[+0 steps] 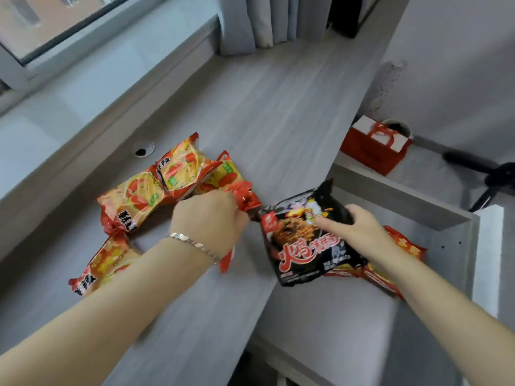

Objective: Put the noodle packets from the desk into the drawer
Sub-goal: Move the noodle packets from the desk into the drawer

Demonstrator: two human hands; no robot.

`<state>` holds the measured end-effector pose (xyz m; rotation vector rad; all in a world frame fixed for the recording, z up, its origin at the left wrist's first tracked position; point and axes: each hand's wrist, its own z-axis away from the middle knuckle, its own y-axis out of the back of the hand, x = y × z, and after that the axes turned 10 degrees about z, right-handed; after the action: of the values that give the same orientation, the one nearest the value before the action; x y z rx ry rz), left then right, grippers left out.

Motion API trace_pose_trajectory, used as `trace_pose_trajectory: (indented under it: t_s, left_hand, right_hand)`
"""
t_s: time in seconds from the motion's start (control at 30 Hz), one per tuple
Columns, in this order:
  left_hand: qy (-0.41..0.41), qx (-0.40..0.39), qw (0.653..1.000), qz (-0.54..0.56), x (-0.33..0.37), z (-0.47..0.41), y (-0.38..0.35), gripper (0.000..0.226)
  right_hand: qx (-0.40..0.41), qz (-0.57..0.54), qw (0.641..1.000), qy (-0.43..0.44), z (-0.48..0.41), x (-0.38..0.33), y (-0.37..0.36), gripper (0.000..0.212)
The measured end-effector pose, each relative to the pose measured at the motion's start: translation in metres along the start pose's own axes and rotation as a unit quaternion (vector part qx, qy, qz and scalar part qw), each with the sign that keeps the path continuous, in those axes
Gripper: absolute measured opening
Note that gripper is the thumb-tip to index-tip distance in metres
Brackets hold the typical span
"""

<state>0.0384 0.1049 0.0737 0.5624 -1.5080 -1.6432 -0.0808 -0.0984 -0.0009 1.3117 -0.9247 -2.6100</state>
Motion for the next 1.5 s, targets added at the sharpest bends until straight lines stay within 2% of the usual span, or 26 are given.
trace_pose_trajectory:
  t_s: [0.13,0.23,0.33,0.43,0.47,0.53,0.67,0.73,0.8,0.83,0.93,0.97,1.0,1.07,1.17,1.27,1.33,1.4,1.5]
  left_hand:
    - [-0.043,-0.017,0.993,0.106,0.059,-0.006,-0.010,0.023]
    - [-0.052,-0.057,0.979,0.190,0.100,-0.015,-0.032,0.033]
    - [-0.028,-0.109,0.963,0.246,0.133,-0.021,-0.063,0.037]
    - [0.004,-0.162,0.950,0.266,0.158,-0.028,-0.096,0.019]
    - [0.016,-0.172,0.949,0.262,0.165,-0.032,-0.107,0.017]
    - [0.054,-0.187,0.951,0.239,0.173,-0.040,-0.125,0.026]
    - [0.107,-0.206,0.950,0.211,0.183,-0.054,-0.157,0.026]
    - [0.081,-0.254,0.946,0.187,0.193,-0.057,-0.167,0.030]
    - [0.052,-0.275,0.942,0.183,0.199,-0.059,-0.177,0.032]
    - [0.066,-0.295,0.934,0.188,0.201,-0.061,-0.177,0.030]
    - [0.061,-0.281,0.926,0.246,0.196,-0.062,-0.181,0.011]
    - [0.078,-0.281,0.916,0.274,0.193,-0.060,-0.175,0.020]
    - [0.080,-0.266,0.911,0.306,0.187,-0.058,-0.171,0.029]
    - [0.041,-0.201,0.927,0.313,0.171,-0.052,-0.154,0.021]
    - [-0.028,-0.089,0.965,0.245,0.125,-0.043,-0.118,0.020]
    - [-0.046,0.034,0.985,0.160,0.061,-0.039,-0.082,0.022]
    - [-0.012,0.085,0.989,0.123,0.014,-0.039,-0.063,0.029]
    - [0.054,0.089,0.991,0.086,-0.028,-0.041,-0.054,0.043]
    - [0.132,0.057,0.988,0.054,-0.082,-0.046,-0.050,0.049]
  right_hand:
    - [0.133,-0.109,0.981,-0.086,0.004,0.055,0.025,0.038]
    - [0.220,-0.190,0.936,-0.200,0.000,0.108,0.025,0.049]
    - [0.251,-0.240,0.873,-0.342,-0.003,0.154,0.018,0.073]
    - [0.236,-0.293,0.823,-0.425,-0.004,0.187,0.011,0.079]
    - [0.228,-0.298,0.820,-0.432,-0.004,0.194,0.011,0.078]
    - [0.205,-0.261,0.838,-0.433,-0.006,0.202,0.011,0.075]
    - [0.175,-0.070,0.878,-0.440,-0.005,0.202,0.016,0.066]
    - [0.167,-0.009,0.905,-0.391,-0.001,0.197,0.020,0.057]
    - [0.157,-0.005,0.937,-0.313,0.002,0.193,0.023,0.049]
    - [0.154,-0.007,0.947,-0.284,0.004,0.190,0.025,0.046]
    - [0.154,0.001,0.961,-0.229,0.006,0.175,0.032,0.037]
    - [0.152,0.011,0.967,-0.205,0.006,0.167,0.034,0.034]
    - [0.148,0.023,0.973,-0.176,0.005,0.157,0.034,0.031]
    - [0.126,0.050,0.984,-0.116,0.003,0.134,0.032,0.027]
    - [0.064,0.082,0.994,-0.030,-0.004,0.084,0.017,0.019]
    - [0.008,0.120,0.991,0.054,-0.013,0.025,-0.010,0.015]
    - [-0.012,0.158,0.983,0.093,-0.021,-0.011,-0.035,0.019]
    - [-0.011,0.201,0.972,0.121,-0.030,-0.042,-0.060,0.029]
    - [-0.006,0.276,0.952,0.134,-0.044,-0.080,-0.101,0.066]
